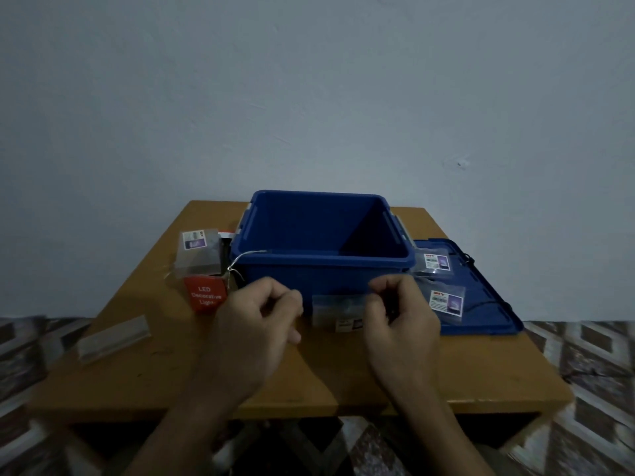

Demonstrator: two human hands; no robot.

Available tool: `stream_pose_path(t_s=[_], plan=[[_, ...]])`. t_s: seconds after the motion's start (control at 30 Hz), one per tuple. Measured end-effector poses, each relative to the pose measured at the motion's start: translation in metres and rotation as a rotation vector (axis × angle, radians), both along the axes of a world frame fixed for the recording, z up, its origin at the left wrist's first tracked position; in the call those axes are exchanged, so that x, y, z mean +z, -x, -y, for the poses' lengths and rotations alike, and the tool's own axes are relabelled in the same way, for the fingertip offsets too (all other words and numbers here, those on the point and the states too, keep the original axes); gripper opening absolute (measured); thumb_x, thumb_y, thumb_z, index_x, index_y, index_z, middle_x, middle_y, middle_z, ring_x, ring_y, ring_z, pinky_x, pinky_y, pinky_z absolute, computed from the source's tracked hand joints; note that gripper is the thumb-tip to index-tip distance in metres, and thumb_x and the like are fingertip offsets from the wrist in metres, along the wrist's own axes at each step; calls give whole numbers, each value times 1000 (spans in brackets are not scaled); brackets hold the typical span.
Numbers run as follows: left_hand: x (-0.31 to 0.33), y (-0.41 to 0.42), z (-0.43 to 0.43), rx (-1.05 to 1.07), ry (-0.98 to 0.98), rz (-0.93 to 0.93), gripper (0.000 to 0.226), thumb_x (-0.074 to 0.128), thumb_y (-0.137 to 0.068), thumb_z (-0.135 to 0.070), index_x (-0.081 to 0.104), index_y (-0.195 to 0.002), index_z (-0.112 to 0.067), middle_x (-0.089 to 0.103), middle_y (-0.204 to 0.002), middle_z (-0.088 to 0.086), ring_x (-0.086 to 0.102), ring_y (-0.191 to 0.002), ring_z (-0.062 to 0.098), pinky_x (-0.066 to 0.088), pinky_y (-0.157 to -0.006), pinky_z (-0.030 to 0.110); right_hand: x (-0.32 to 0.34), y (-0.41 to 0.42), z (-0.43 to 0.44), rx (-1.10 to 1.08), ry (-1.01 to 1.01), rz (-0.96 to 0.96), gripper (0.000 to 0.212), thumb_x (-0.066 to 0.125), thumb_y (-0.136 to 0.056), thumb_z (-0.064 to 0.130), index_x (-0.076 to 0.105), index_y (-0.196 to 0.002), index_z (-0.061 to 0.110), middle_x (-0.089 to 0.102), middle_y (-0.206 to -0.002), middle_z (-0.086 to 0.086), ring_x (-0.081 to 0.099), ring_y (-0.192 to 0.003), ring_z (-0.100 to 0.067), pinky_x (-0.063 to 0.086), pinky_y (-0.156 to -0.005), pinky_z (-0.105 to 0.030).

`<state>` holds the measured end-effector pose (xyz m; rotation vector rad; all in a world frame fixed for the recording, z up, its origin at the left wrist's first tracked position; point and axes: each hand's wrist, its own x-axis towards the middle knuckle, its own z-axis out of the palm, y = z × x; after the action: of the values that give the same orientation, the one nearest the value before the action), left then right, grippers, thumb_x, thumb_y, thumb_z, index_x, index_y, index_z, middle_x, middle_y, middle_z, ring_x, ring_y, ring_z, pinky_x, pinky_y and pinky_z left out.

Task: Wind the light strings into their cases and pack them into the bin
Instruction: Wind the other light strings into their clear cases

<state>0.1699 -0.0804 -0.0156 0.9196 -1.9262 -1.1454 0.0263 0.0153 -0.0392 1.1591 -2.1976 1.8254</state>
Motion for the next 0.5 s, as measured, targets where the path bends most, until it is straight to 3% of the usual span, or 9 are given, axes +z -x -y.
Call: stream_pose_path(t_s=[0.13,0.3,0.4,0.5], plan=[[30,-25,12,62,109,-14,20,58,-96,-30,69,-82,-20,71,-68,-5,67,-64,8,48,-59,27,29,-7,19,105,-77,-403,7,56,-88,20,59,-94,24,57,-89,12,51,-87,-10,45,-75,-33],[36,-48,44,163,233,-47,15,61,-97,-20,68,-85,-13,68,-68,3,67,-65,10,52,-51,19,65,-15,60,195,-297,-687,20,54,-94,29,65,-109,23,63,-106,6,47,-102,-15,38,-82,-35],[30,-47,60,167,156,129,8,63,-96,-25,65,-93,-18,67,-85,-2,65,-76,10,52,-59,25,74,-21,87,277,-537,-767,34,55,-96,37,58,-128,26,58,-127,2,43,-120,-20,37,-96,-42],[23,-41,66,100,41,307,9,64,-95,-30,66,-95,-21,66,-88,-3,63,-81,12,48,-62,27,75,-26,105,347,-694,-787,38,57,-95,41,56,-130,25,57,-128,-2,44,-124,-24,37,-100,-49]])
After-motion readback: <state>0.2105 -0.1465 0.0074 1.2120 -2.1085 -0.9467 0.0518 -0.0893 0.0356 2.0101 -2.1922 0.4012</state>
